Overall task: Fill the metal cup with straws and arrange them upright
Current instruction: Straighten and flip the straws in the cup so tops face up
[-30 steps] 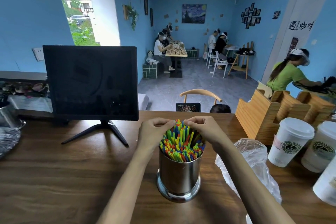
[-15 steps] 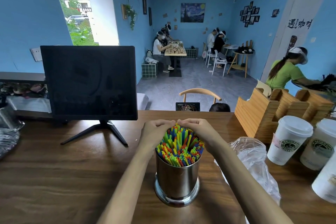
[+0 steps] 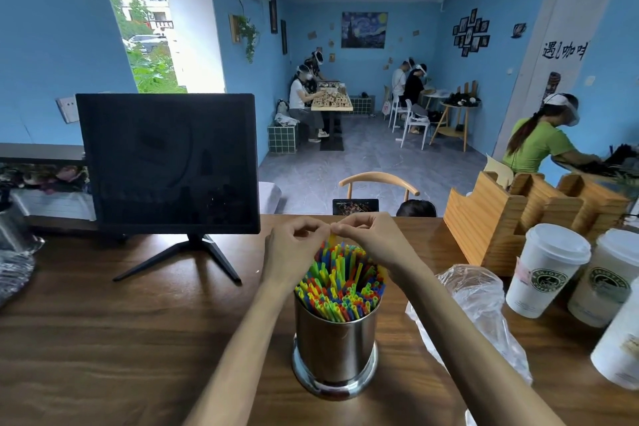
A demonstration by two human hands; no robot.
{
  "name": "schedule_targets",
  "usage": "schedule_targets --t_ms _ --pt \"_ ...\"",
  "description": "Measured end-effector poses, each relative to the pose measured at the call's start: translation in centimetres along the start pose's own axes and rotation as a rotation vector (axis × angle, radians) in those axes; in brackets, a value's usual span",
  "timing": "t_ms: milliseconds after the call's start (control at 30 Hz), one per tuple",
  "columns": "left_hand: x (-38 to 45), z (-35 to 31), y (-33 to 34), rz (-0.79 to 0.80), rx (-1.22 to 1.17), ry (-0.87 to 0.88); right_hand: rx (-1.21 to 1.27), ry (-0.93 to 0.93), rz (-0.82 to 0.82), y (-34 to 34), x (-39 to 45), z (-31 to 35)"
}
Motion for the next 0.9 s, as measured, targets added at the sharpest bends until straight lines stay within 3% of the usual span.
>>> schedule_targets --t_ms 267,600,900 --pt "-0.2 -3.2 -1.0 0.069 0.01 0.201 0.287 0.023 0.053 -0.3 0.1 0.3" --pt "-1.6 -3.4 -0.9 -0.088 0.172 0.274 0.29 0.02 0.055 0.3 0.0 -0.4" --pt "-1.6 -3.3 -0.6 -0.072 0.177 0.268 0.208 -0.023 0.037 -0.1 -0.5 -0.4"
Point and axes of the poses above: each hand's wrist, its own x-axis towards the middle knuckle, its own y-axis out of the palm, z = x × y, the point moved 7 cm from there along x, towards the middle knuckle, and after that the axes turned 6 degrees about z, right-handed, at the moved point
